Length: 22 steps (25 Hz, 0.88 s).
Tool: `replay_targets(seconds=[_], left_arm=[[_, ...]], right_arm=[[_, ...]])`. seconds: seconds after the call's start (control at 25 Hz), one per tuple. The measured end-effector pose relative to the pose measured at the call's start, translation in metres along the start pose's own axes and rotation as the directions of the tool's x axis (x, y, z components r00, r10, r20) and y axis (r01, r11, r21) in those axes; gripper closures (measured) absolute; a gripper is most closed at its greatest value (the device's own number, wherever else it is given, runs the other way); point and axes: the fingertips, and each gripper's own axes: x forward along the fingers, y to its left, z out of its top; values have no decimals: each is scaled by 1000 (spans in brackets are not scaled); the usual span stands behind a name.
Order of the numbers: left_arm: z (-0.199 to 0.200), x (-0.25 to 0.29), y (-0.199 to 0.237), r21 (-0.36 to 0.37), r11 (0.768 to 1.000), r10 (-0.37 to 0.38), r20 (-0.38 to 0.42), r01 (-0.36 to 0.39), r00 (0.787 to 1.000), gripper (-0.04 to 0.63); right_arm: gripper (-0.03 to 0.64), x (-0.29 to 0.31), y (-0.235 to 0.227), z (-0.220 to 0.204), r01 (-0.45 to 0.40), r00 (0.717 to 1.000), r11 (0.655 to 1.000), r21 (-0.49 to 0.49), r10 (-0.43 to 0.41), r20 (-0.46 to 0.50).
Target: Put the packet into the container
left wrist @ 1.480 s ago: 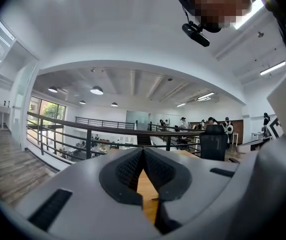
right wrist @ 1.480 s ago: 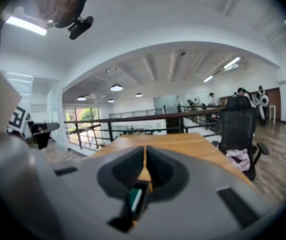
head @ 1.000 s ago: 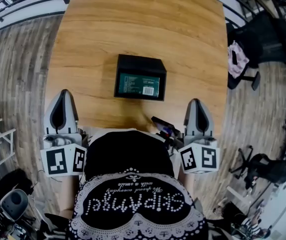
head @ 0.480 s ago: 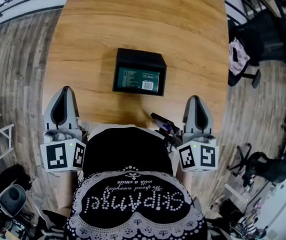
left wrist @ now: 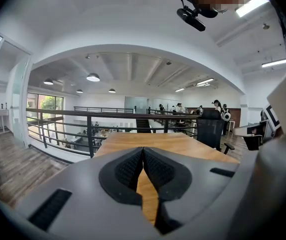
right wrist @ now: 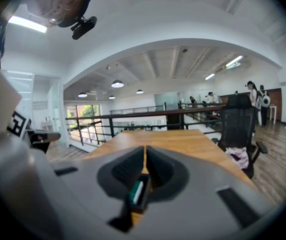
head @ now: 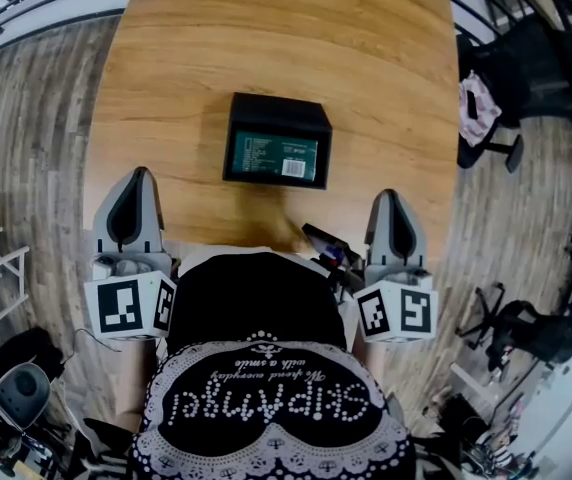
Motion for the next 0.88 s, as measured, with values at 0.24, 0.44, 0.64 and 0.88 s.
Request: replay_targets(seconds=[0.24,0.44,0.64,0.88], left_arm=[[7,10,-10,10,1000,-29,11,29,1000,568],[8,13,-14,11,999,-42,9,42,999,567],[11,14,-14,10,999,-46,11,46,999,566],[12,14,-15,11,999,-53,10,53,999,566]], right_arm=[[580,1,-2,-1,0,1000,1000,4,0,-8],[578,0,-5,1,7,1000,1000,5,-7,-5],[578,-1,-6,3,11,1000,1000,6,-11,-5],[579,-1,-5,1,10,1000,1000,6,-10,-11]])
